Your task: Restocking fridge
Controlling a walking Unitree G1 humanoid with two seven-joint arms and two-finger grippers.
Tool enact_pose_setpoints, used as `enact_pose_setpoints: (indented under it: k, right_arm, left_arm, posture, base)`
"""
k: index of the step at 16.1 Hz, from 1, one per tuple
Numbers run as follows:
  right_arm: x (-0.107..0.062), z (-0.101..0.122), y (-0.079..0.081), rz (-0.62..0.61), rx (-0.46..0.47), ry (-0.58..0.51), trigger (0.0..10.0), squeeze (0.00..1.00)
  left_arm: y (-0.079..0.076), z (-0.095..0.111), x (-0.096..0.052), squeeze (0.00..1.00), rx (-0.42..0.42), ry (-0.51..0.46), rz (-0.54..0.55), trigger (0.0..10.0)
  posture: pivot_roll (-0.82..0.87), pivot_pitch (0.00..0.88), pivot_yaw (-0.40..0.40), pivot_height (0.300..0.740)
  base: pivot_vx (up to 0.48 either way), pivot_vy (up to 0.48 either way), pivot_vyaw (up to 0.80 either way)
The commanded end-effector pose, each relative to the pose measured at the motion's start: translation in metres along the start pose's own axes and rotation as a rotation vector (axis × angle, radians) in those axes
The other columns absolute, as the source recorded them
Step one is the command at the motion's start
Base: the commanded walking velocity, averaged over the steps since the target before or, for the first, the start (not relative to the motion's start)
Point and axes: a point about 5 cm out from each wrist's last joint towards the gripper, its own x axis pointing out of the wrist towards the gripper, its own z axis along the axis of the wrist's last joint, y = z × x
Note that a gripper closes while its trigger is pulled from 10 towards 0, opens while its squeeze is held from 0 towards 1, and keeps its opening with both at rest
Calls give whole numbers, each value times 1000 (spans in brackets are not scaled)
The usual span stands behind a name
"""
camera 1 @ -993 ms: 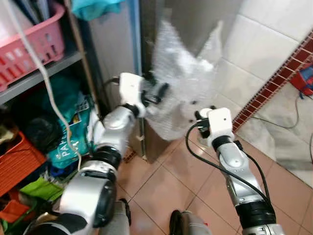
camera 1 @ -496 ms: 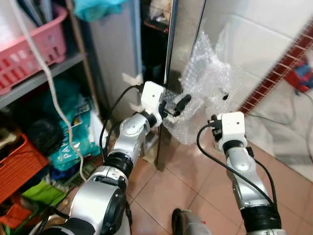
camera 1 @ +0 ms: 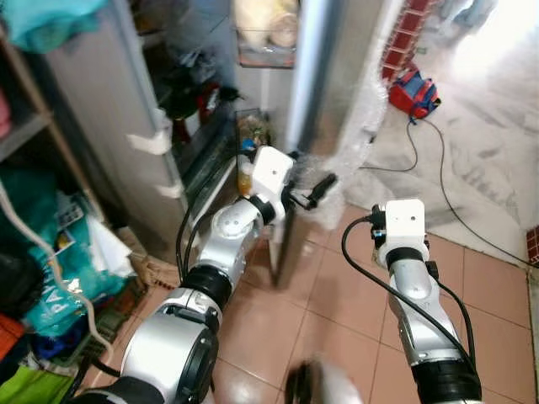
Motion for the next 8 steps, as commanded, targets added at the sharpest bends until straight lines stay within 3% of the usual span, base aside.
enact_pose_setpoints:
  k: [1,8]
  right_arm:
    - [-1,-1,-7,-37,2,7,10000,0]
    - [0,0,-2,-40,21,12,10000,0]
  left_arm:
    - [-11,1,6,0,8,5,-44,10000]
    - [-7,1,6,0,28,20,-28,10000]
  posture:
    - [-35,109,-25,740]
    - [-28,104,-14,740]
  base:
    - [0,-247,-463]
    - [0,-248,-62]
